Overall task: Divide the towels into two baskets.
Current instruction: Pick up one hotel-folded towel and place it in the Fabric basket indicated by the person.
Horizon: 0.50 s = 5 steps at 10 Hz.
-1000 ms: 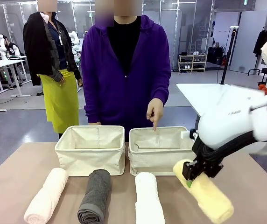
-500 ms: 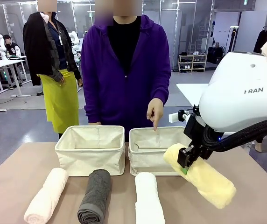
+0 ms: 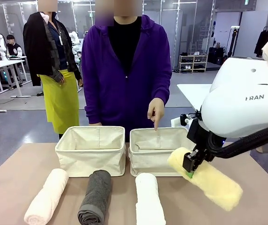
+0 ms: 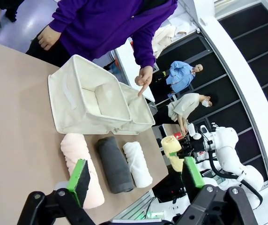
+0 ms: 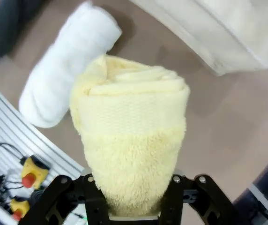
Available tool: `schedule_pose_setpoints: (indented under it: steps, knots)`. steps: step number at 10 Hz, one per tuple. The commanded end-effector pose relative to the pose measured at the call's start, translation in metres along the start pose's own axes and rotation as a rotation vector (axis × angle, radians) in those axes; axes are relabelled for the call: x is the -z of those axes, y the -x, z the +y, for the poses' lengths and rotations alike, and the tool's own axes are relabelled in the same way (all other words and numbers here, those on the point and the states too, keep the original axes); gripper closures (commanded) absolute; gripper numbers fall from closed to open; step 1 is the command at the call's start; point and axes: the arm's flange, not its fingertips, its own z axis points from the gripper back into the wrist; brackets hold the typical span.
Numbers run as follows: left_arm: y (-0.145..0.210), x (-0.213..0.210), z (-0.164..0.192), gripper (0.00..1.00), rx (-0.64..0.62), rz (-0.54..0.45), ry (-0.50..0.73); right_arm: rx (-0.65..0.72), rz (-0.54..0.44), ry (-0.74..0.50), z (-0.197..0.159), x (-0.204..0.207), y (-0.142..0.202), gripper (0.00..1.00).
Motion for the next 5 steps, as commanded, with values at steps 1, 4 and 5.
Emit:
schedule_pose_setpoints:
  steps: [1, 4, 5]
  knots:
    - [-0.002, -0.003, -0.001, 0.00, 0.011, -0.011, 0.021, -0.329, -0.053, 0.133, -0.010, -0.031, -0.035, 0.62]
    - [-0.002, -0.003, -0.001, 0.00, 0.011, -0.011, 0.021, -0.799, -0.086, 0.178, -0.029, -0.044, -0.137, 0.62]
    - [-0.002, -0.003, -0.001, 0.00, 0.011, -0.011, 0.021, -0.878, -0.081, 0.235, -0.034, -0.034, -0.167, 0.62]
